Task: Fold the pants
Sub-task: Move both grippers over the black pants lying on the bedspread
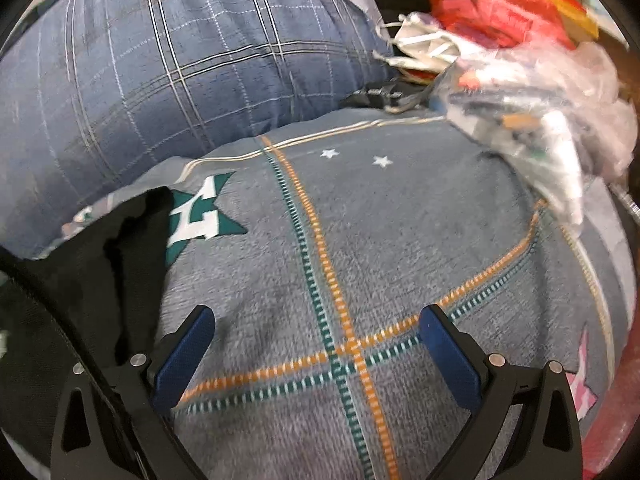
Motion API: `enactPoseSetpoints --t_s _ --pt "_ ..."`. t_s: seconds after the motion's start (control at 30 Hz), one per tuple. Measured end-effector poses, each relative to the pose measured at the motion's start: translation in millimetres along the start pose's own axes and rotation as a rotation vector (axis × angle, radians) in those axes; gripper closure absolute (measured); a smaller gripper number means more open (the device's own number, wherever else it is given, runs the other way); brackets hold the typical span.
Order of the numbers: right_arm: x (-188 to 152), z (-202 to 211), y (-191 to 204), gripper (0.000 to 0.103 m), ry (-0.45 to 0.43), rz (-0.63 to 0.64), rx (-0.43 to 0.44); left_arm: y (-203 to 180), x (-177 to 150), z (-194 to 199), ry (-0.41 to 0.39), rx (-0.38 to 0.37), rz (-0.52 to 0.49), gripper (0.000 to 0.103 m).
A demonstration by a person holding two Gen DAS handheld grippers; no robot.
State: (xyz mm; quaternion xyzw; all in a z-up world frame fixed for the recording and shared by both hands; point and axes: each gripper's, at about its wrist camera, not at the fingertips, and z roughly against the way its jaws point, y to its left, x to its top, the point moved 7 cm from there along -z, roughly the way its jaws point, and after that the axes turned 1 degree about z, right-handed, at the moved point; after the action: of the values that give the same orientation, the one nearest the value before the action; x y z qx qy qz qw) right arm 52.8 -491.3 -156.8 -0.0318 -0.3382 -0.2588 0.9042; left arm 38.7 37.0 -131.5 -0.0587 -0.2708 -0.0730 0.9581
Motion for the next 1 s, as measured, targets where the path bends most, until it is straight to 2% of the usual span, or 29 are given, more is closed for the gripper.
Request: enactPoseSetpoints --t_s 0.07,0.13,0.2,0.27,0.3,0.37,0.4,0.47,0.57,0.6,0.63,0.67,0.7,0.77,0.87,1.0 --pt "-2.7 1.7 -0.9 0.0 0.034 -0.01 0.016 7.4 15.5 20.0 -0.072 0.038 -0.01 0.011" --pt "-5.8 -0.6 3.3 0.0 0.084 0.029 -0.014 12.2 29.0 35.7 -0.13 0.058 -0.017 0.011" --pt "-7.5 -1.5 10.7 0.0 0.099 0.101 -0.054 17.5 38.7 44.5 -0.15 0.05 -0.017 0.011" --pt "-6.5 -0.4 8.1 0.0 0.123 0.07 -0.059 23.7 41.7 52.5 -0.156 0.044 -0.006 0.011" --pt "-6.1 1.7 5.2 0.001 0.126 0.054 -0.09 28.7 42.9 54.9 -0.157 0.045 0.005 0.011" --pt "-3.1 12.6 2.4 0.008 0.104 0.034 -0.164 36.7 43.7 58.9 -0.163 0.057 0.01 0.011" --pt "-1.1 25.3 4.3 0.011 0.065 0.033 -0.187 40.4 43.7 60.8 -0.172 0.075 0.01 0.011" --pt "2.2 50.5 11.9 0.011 -0.005 0.028 -0.184 48.9 43.3 69.3 -0.211 0.117 0.006 0.011" --pt "5.1 107.2 34.2 0.008 -0.171 0.031 -0.138 58.3 46.8 77.8 -0.257 0.165 0.012 0.011" --pt "2.3 130.7 48.4 0.001 -0.24 0.042 -0.095 60.2 48.1 79.8 -0.266 0.172 0.014 0.011" --pt "-1.1 140.4 59.5 0.0 -0.265 0.044 -0.049 60.7 50.6 81.4 -0.276 0.176 0.015 0.011" --pt "-5.1 145.5 69.3 0.0 -0.267 0.041 -0.001 61.7 52.1 83.5 -0.284 0.178 0.015 0.011" --pt "-14.6 148.9 86.0 0.0 -0.222 0.028 0.095 61.6 53.1 85.5 -0.292 0.181 0.015 0.011" --pt "-21.8 146.2 107.5 0.0 -0.169 0.019 0.187 61.6 54.0 90.6 -0.307 0.181 0.006 0.011" --pt "-33.0 152.2 136.1 0.0 -0.188 0.034 0.21 63.3 53.7 95.6 -0.313 0.185 0.003 0.011" --pt "-29.0 168.8 169.2 0.0 -0.233 0.071 0.223 67.9 52.8 97.1 -0.309 0.19 0.025 0.011"
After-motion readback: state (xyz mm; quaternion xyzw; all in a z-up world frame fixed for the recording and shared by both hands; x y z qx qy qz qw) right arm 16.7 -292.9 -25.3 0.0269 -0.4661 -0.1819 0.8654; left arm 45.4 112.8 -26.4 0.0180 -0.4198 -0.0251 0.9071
